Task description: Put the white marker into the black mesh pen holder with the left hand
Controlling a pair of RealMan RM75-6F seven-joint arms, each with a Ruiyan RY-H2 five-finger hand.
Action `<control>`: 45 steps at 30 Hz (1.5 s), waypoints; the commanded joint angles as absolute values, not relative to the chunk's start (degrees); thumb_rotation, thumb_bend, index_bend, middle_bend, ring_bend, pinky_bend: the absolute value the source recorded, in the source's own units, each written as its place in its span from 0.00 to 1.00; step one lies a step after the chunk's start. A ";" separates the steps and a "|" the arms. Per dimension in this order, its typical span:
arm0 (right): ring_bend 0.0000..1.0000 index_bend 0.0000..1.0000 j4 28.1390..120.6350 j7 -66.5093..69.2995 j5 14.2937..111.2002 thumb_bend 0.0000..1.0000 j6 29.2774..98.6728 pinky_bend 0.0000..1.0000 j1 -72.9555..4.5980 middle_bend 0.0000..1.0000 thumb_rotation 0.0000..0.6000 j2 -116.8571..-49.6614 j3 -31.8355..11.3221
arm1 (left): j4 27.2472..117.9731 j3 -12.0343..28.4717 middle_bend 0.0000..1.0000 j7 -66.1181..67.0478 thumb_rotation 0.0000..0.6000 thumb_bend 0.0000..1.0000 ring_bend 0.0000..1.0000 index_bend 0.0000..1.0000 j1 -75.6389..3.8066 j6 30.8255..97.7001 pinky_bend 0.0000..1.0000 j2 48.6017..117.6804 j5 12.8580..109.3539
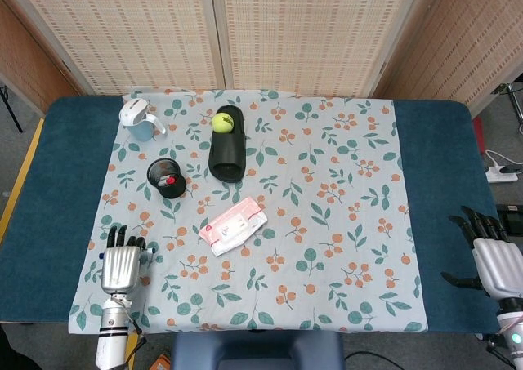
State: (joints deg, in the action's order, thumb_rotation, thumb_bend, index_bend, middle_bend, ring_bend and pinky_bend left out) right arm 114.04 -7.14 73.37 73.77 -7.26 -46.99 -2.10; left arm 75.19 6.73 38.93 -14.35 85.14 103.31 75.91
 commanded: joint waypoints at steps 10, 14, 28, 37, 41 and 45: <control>0.01 0.16 113.42 -4.53 74.83 0.00 74.33 0.00 -6.75 0.00 1.00 -46.40 -2.11 | 96.70 21.31 0.52 -1.42 1.00 0.39 0.18 0.51 -20.95 76.61 0.18 76.11 78.67; 0.01 0.16 113.33 -4.45 75.06 0.00 74.65 0.00 -6.59 0.00 1.00 -46.40 -2.12 | 97.10 26.68 0.52 -20.98 1.00 0.39 0.19 0.52 -24.25 67.66 0.18 68.67 75.50; 0.01 0.16 113.60 -6.28 72.58 0.00 75.89 0.00 -6.18 0.00 1.00 -46.94 -2.87 | 77.69 25.45 0.53 -47.19 1.00 0.40 0.18 0.54 -38.64 48.45 0.17 73.14 76.59; 0.01 0.16 113.58 -7.73 70.08 0.00 75.44 0.00 -6.57 0.00 1.00 -47.46 -3.46 | 62.36 21.48 0.53 -58.19 1.00 0.40 0.18 0.54 -43.59 47.37 0.16 81.72 80.26; 0.01 0.16 113.50 -8.41 69.08 0.00 74.72 0.00 -7.02 0.00 1.00 -47.74 -3.63 | 57.61 19.40 0.54 -62.25 1.00 0.39 0.18 0.54 -44.22 47.59 0.16 84.01 81.23; 0.01 0.16 113.49 -8.58 68.68 0.00 74.35 0.00 -7.26 0.00 1.00 -47.86 -3.73 | 54.31 17.10 0.54 -66.27 1.00 0.40 0.18 0.54 -44.00 47.76 0.16 86.01 81.98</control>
State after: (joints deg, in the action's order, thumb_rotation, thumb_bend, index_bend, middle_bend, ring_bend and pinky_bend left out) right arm 113.50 -8.56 68.70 74.37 -7.24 -47.84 -3.71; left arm 55.72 18.40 -64.71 -43.84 47.70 84.77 81.32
